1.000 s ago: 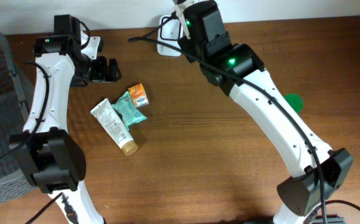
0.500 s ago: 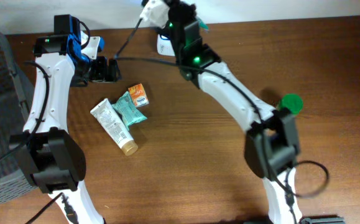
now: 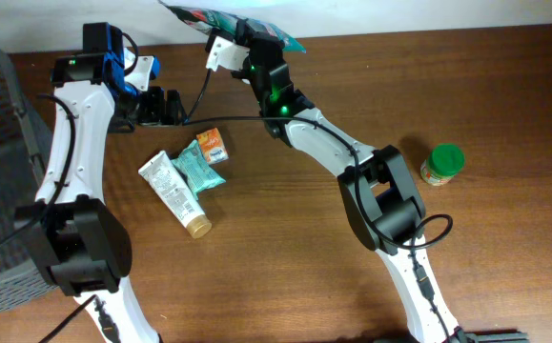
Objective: Scan the item barcode
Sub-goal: 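Carry the gloves packet right and lay it on the table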
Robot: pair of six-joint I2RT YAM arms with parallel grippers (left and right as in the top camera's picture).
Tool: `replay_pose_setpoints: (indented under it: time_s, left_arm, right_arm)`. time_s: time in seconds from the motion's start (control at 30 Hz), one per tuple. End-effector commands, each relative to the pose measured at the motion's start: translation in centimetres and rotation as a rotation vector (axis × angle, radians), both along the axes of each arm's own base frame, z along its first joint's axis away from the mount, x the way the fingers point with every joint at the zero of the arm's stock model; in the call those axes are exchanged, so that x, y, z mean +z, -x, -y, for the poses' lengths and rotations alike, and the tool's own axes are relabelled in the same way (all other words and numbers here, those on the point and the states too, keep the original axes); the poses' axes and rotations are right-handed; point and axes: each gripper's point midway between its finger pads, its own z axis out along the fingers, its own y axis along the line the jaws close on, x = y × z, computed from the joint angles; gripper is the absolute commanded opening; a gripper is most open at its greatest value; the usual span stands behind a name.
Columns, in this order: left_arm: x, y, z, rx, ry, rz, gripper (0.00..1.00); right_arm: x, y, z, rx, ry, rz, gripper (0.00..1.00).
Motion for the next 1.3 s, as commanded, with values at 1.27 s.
replay_pose_setpoints:
  time_s: [1.27]
  left_arm:
    - [0.3,-0.1,0.0,0.006,-0.002,0.007,0.99]
  right_arm:
    - [-7.1,26.9,30.7,-1.055,-0.601,-1.33,0.04]
